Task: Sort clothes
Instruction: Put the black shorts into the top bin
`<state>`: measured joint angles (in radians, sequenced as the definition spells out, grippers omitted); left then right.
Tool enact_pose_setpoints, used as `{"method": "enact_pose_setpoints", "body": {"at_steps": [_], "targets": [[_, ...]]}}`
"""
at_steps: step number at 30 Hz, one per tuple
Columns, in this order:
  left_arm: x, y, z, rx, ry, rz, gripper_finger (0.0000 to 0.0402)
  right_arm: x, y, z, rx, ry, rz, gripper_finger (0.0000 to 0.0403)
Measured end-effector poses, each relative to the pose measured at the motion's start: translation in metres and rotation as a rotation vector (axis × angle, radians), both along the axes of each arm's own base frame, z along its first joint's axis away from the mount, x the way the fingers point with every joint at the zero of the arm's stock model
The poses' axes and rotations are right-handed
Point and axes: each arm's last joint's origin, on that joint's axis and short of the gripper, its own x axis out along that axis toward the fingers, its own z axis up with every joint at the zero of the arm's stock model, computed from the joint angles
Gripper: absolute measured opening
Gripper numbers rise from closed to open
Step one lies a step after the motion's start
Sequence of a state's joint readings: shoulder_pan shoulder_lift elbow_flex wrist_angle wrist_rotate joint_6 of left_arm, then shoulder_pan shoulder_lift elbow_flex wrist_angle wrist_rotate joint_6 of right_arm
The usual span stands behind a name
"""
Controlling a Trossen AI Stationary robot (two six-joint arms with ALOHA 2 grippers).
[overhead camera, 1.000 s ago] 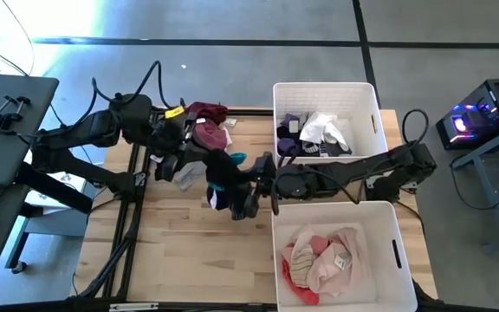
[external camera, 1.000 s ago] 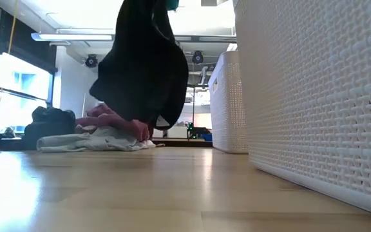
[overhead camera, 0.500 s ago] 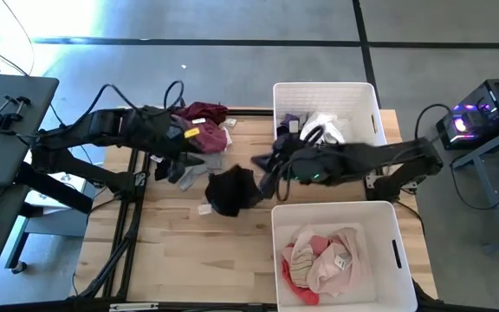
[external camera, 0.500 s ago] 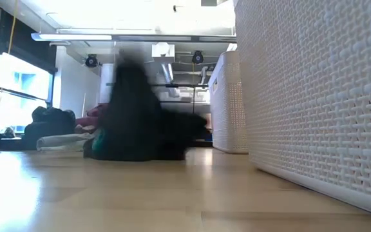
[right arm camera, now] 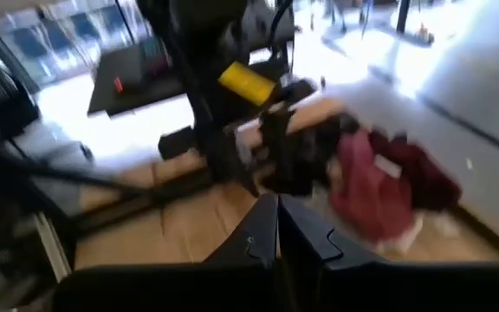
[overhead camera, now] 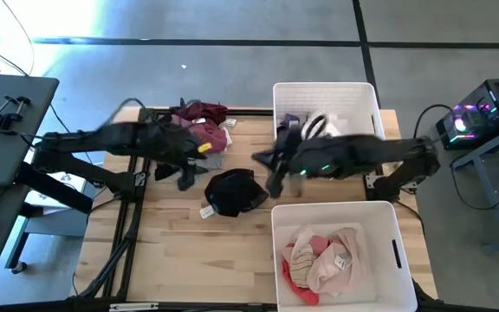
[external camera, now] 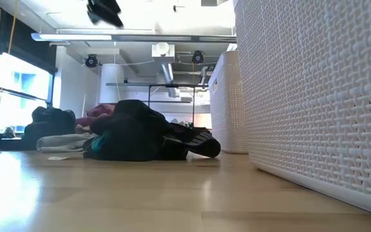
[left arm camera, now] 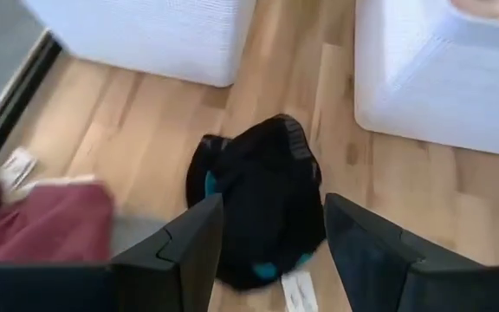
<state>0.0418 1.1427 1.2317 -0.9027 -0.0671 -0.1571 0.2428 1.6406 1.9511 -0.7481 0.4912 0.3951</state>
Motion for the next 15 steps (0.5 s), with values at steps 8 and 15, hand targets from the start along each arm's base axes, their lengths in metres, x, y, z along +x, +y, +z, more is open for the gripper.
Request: {"method": "enact_pose_setpoints", "body": {"at_steps": [8,15], "targets": [[0.038,-0.014,-0.092,-0.083,-0.190,-0.257,0.0188,0.024,0.030,-0.061,0.099,0.139,-0.100,0.0002],[0.068,-0.019,-0.146,-0.113,-0.031,-0.208,0.0171,0.011,0.067,-0.062,0.108,0.074,-0.156,0.0002]]}}
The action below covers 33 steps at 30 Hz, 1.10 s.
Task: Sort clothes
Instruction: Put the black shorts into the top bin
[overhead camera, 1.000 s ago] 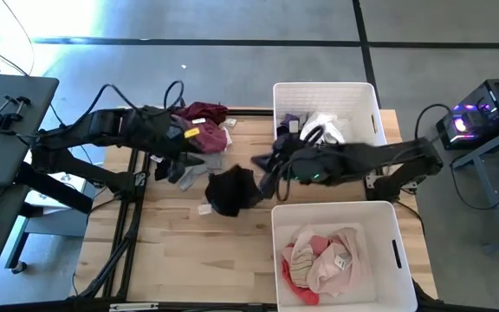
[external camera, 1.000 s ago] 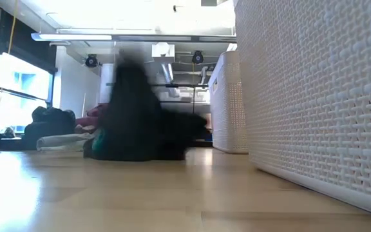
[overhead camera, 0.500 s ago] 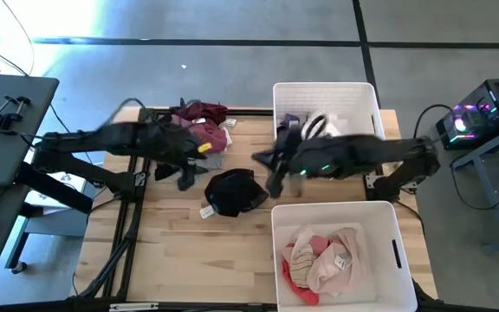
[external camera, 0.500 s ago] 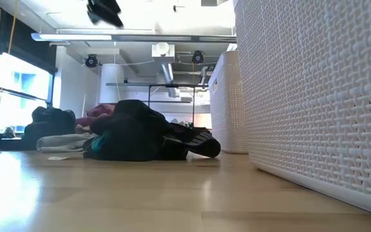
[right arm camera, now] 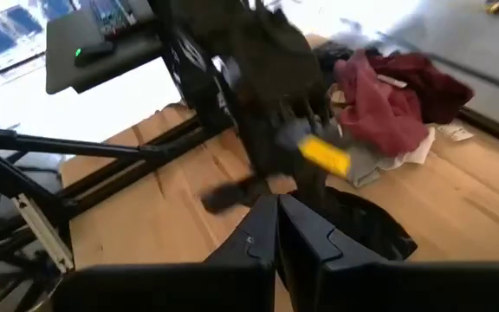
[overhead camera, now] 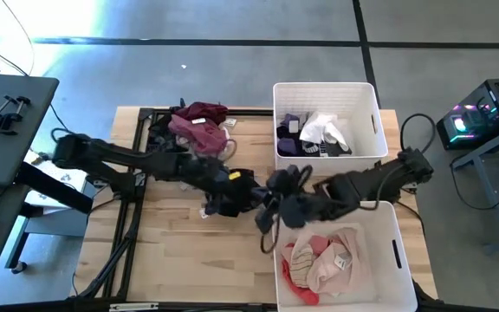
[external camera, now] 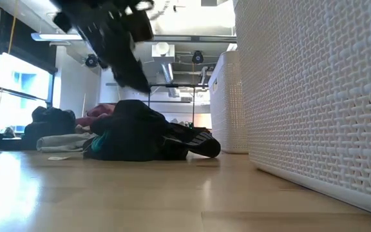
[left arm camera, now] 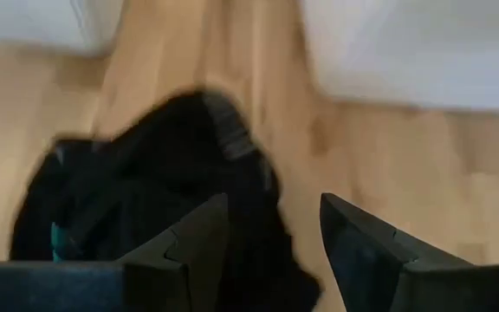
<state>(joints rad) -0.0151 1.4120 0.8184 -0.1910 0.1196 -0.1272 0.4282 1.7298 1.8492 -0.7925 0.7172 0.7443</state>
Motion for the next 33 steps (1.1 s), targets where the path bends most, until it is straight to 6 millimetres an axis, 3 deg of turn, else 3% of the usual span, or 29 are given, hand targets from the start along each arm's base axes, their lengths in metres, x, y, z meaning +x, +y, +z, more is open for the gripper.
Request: {"method": "enact_pose_setpoints", "body": {"at_steps": [6,14,17,20,22,27,33], "targets": [[0.023,0.003,-0.034,0.021,0.161,0.036,0.0164,-0.006,0.010,0.002,-0.050,-0.037,-0.052,0.0002],[0.029,0.012,-0.084,0.054,0.397,0.070,0.0152,-0.006,0.009,0.002,-0.027,-0.047,-0.069,0.0002],[0.028,0.013,-0.093,0.099,0.439,0.061,0.0117,-0.006,0.009,0.002,-0.027,-0.046,-0.068,0.0002],[0.028,0.013,-0.094,0.122,0.442,0.042,0.0055,-0.006,0.009,0.002,-0.027,-0.045,-0.068,0.0002],[0.027,0.015,-0.091,0.120,0.435,0.046,0.0017,-0.006,0.009,0.002,-0.024,-0.044,-0.063,0.0002],[0.011,0.017,-0.061,0.116,0.410,0.072,0.0006,-0.006,0.009,0.002,-0.019,-0.042,-0.057,0.0002],[-0.016,0.015,0.028,0.106,0.179,0.086,0.0002,-0.006,0.011,0.002,-0.018,-0.043,-0.053,0.0002]]}}
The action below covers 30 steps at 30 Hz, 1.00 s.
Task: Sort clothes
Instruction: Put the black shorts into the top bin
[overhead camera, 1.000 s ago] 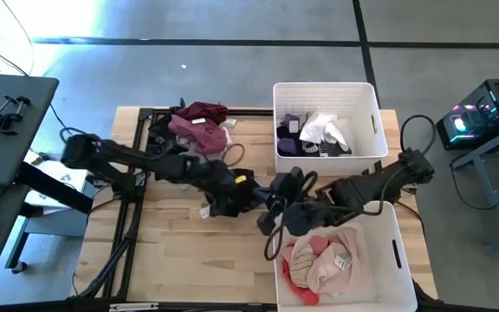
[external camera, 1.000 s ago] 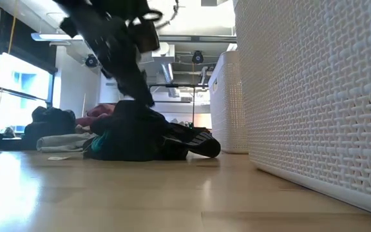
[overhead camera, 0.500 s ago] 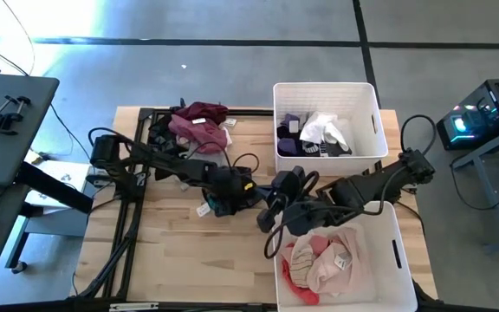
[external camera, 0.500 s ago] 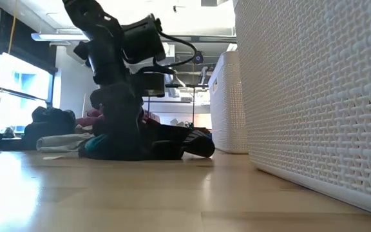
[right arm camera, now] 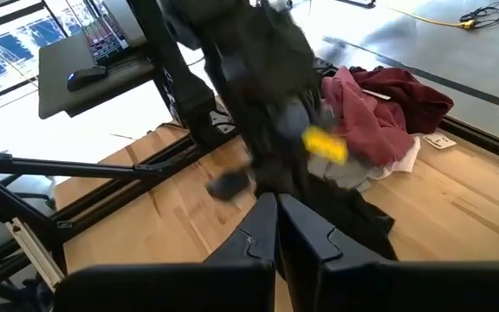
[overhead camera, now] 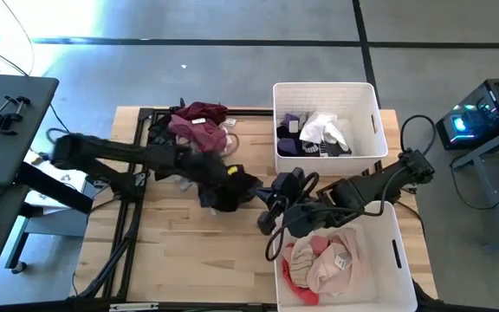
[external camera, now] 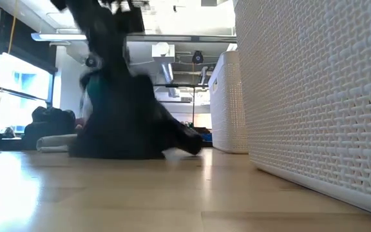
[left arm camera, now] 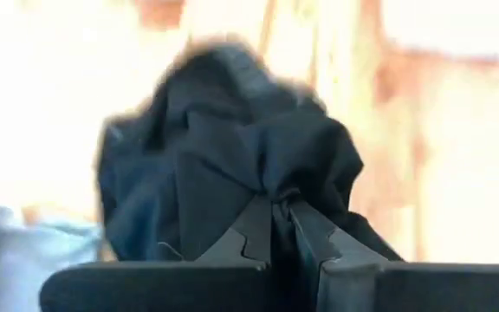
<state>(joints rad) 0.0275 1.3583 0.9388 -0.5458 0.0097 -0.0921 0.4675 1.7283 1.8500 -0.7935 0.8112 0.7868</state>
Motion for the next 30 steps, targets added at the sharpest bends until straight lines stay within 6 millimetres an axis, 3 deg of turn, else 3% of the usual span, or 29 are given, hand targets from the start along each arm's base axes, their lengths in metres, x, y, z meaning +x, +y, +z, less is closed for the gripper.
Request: {"method": "enact_pose_setpoints", "body": {"at_steps": [6,12,18,23,27,30], "targets": [[-0.034,-0.007,0.096,0.006,-0.366,-0.046,0.0001,0.010,-0.004,0.008,0.001,-0.041,0.104,0.0002],[-0.056,-0.013,0.160,0.010,-0.607,-0.091,0.0001,0.027,-0.024,0.021,-0.065,-0.113,0.237,0.0032],[-0.061,-0.018,0.178,-0.016,-0.659,-0.199,0.0000,0.040,-0.058,0.015,-0.053,-0.066,0.236,0.0150],[-0.059,-0.018,0.177,-0.018,-0.655,-0.202,0.0000,0.065,-0.075,-0.011,0.029,0.004,0.294,0.0243],[-0.059,-0.018,0.176,-0.019,-0.651,-0.201,0.0000,0.090,-0.074,-0.039,0.051,0.032,0.355,0.0253],[-0.058,-0.018,0.176,-0.029,-0.644,-0.194,0.0001,0.100,-0.072,-0.051,0.060,0.033,0.357,0.0206]]}}
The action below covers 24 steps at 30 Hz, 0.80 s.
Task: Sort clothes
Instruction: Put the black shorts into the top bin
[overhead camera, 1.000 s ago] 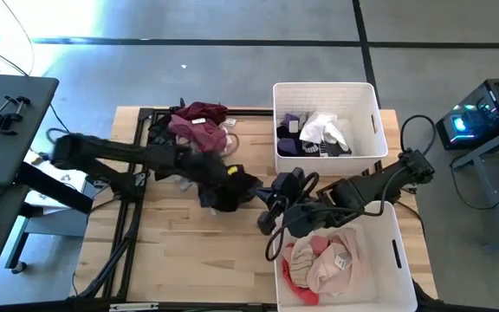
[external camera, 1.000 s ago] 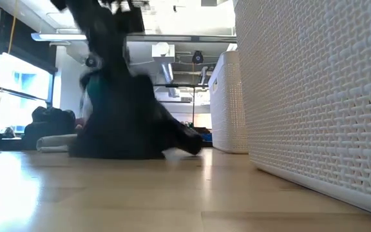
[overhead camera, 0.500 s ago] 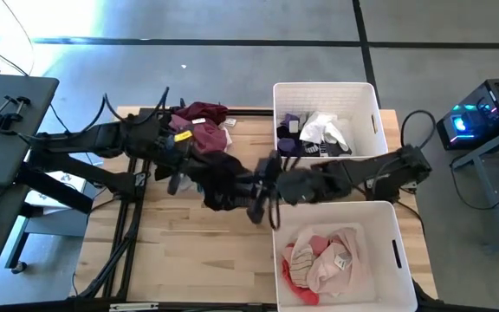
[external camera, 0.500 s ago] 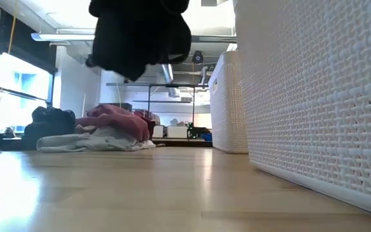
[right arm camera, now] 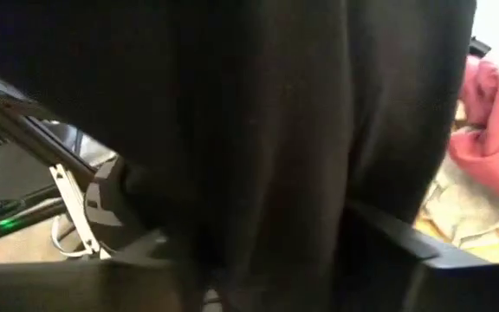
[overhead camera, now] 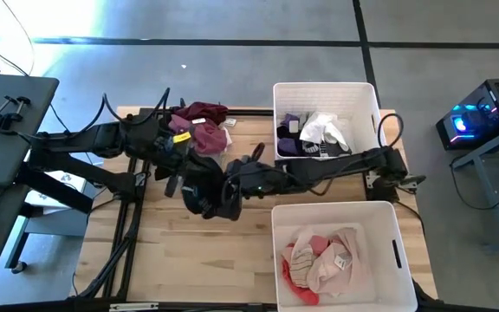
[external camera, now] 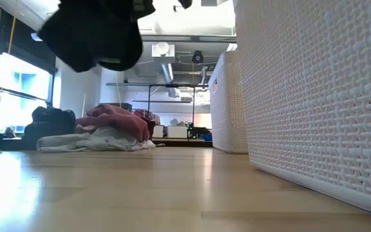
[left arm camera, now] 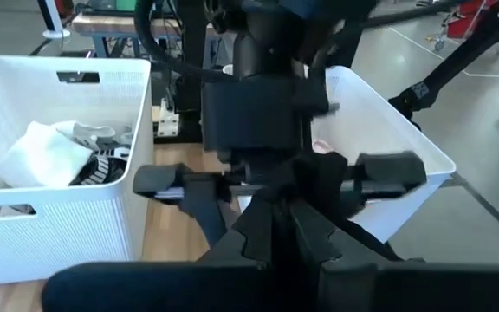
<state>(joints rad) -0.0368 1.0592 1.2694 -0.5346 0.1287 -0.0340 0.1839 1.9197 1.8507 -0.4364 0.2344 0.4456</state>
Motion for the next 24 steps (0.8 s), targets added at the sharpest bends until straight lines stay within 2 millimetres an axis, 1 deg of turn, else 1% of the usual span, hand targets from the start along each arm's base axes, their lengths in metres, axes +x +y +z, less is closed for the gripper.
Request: {"method": "enact_pose_setpoints", "body": {"at_steps": [2,5,6,9,11,13,16,18,21,23,24], "targets": [[-0.001,0.000,-0.001,-0.013,0.010,0.005,0.0006,0.002,0.001,-0.003,0.030,0.004,-0.021,0.0146],[-0.003,0.000,-0.004,-0.020,0.047,0.011,0.0029,0.000,0.003,-0.004,0.047,0.011,-0.068,0.0037],[-0.003,0.000,-0.005,-0.019,0.069,0.012,0.0041,-0.001,0.004,-0.003,0.033,0.011,-0.085,0.0020],[-0.007,0.002,-0.013,-0.031,0.158,0.026,0.0087,-0.010,0.011,0.002,0.019,0.008,-0.162,0.0019],[-0.010,0.004,-0.019,-0.042,0.230,0.052,0.0121,-0.021,0.015,0.011,0.012,0.016,-0.197,0.0009],[-0.013,0.008,-0.024,-0.034,0.294,0.109,0.0152,-0.033,0.019,0.025,-0.017,0.025,-0.226,0.0005],[-0.015,0.014,-0.027,-0.011,0.326,0.240,0.0190,-0.051,0.022,0.047,-0.065,0.034,-0.264,0.0005],[-0.015,0.017,-0.027,0.004,0.320,0.298,0.0206,-0.063,0.020,0.068,-0.081,0.011,-0.289,0.0004],[-0.015,0.020,-0.026,0.015,0.314,0.334,0.0217,-0.078,0.013,0.102,-0.092,-0.061,-0.318,0.0004],[-0.015,0.021,-0.026,0.014,0.312,0.339,0.0217,-0.084,0.009,0.121,-0.071,-0.099,-0.258,0.0003],[-0.015,0.021,-0.026,0.013,0.306,0.339,0.0217,-0.085,0.006,0.128,-0.043,-0.112,-0.215,0.0003]]}}
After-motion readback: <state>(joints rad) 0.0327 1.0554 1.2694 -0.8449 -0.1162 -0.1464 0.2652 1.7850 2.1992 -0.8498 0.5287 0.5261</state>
